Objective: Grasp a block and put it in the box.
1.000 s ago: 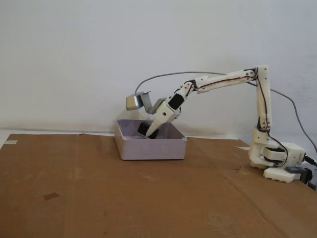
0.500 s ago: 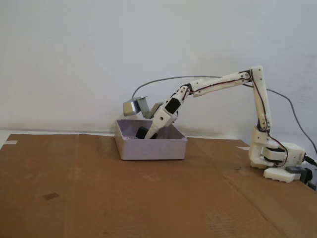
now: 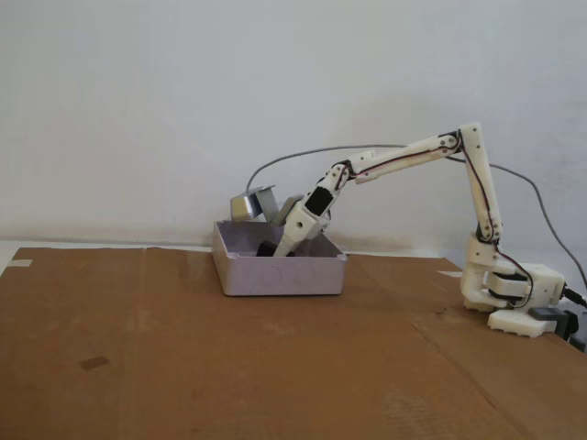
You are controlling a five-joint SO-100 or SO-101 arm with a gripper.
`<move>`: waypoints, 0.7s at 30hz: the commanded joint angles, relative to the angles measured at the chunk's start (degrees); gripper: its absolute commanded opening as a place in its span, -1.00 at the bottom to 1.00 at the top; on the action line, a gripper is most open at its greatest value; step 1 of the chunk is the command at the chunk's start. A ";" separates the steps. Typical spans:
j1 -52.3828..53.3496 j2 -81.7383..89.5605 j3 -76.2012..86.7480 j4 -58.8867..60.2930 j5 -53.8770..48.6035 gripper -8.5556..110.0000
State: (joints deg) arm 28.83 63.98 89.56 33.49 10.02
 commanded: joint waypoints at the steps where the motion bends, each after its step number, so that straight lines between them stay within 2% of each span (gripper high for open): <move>1: 0.18 2.72 -6.42 -3.16 -0.44 -0.86; 21: -0.62 2.72 -6.24 -3.25 -0.18 -0.86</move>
State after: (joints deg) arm 28.83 63.98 89.56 32.96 10.02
